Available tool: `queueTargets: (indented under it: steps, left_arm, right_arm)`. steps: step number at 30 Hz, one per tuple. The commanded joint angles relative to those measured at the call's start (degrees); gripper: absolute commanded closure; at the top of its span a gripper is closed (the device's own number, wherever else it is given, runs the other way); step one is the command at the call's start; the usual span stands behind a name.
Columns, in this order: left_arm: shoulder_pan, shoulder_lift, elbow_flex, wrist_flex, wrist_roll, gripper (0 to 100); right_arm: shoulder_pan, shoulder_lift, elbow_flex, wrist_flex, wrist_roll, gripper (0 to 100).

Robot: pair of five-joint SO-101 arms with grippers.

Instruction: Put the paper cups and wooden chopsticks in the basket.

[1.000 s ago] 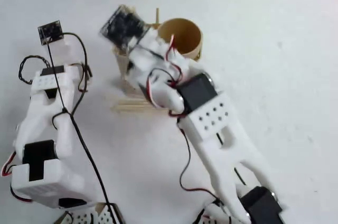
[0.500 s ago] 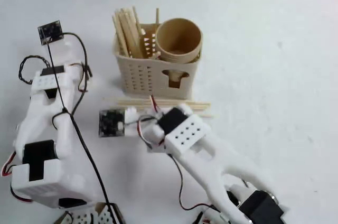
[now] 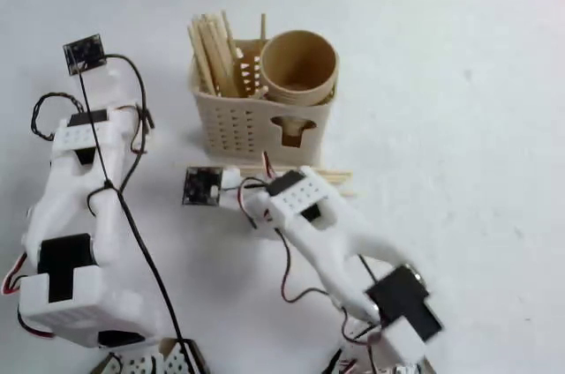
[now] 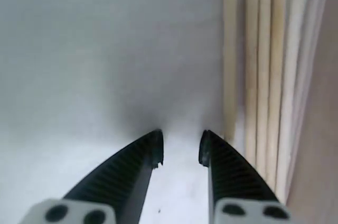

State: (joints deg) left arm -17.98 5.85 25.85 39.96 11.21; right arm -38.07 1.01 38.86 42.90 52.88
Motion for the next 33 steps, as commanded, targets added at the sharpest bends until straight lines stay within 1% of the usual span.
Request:
queueTargets:
  steps: [1, 14, 20, 26, 33]
  left_arm:
    - [0.8, -1.5, -0.7, -1.0, -0.8, 83]
    - [0.8, -1.5, -0.6, -1.0, -0.8, 83]
    - [0.8, -1.5, -0.7, -1.0, -0.8, 83]
    - [0.6, -1.6, -0.8, -1.0, -0.8, 83]
    - [0.6, -1.6, -0.8, -0.9, -0.8, 83]
  right_arm:
    - [0.9, 2.2, -4.5, -1.1, 0.3, 87.5]
    - [1.0, 3.4, -4.0, -5.6, 0.5, 87.6]
    - [1.0, 0.2, 1.9, -11.0, 1.8, 87.8]
    - [3.7, -5.5, 5.5, -13.8, 1.7, 87.8]
    - [3.6, -3.8, 6.3, -16.6, 1.9, 87.6]
